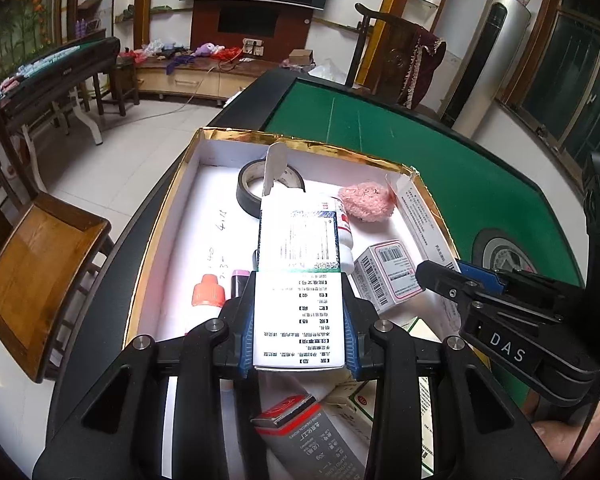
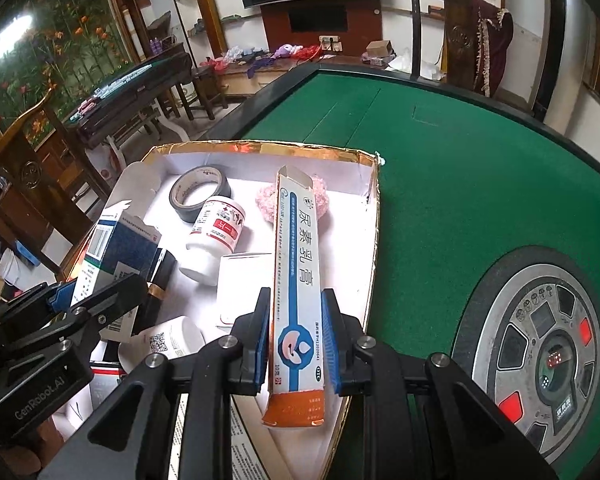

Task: Organize objects
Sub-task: 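Lower the medicine box into the tray with the left tool while the right tool lowers the tube, then open both tools to release the box and tube in the tray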

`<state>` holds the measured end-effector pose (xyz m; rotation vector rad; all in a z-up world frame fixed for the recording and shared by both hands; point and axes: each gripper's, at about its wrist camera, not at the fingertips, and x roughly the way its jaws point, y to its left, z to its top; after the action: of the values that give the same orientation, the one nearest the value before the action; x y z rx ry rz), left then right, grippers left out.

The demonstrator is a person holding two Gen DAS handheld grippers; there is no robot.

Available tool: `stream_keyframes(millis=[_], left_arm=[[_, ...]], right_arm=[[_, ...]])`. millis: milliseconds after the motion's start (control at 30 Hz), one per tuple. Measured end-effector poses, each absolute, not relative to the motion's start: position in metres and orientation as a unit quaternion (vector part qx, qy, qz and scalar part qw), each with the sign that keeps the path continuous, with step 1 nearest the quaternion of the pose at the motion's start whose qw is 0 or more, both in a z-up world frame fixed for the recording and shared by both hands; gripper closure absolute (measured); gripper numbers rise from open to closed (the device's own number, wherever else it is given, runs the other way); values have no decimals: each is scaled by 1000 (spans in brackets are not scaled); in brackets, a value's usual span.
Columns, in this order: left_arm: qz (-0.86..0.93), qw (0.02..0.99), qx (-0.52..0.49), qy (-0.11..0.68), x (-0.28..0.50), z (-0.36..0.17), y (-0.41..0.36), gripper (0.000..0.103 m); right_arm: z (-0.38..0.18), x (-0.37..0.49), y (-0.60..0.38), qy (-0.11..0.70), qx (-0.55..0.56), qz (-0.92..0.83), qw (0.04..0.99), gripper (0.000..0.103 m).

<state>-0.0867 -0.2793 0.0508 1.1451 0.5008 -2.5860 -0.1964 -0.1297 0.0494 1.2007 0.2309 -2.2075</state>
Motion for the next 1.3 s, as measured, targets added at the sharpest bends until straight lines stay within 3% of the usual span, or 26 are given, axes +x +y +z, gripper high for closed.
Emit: stream_keyframes(millis=[967, 1100, 1233, 1300], left_arm=[[-894, 153, 395, 143, -88, 49, -271, 69], [-895, 154, 396, 138, -88, 50, -270, 69], [-895, 152, 395, 139, -88, 50, -271, 67], [-897, 151, 392, 140, -88, 52, -271, 66]], right_arm=[[46, -194, -135, 94, 446, -836, 306, 78], [46, -192, -131, 87, 450, -833, 309, 74], [47, -190, -128, 88, 452, -833, 307, 55], [48, -188, -126, 86, 451, -833, 309, 54]])
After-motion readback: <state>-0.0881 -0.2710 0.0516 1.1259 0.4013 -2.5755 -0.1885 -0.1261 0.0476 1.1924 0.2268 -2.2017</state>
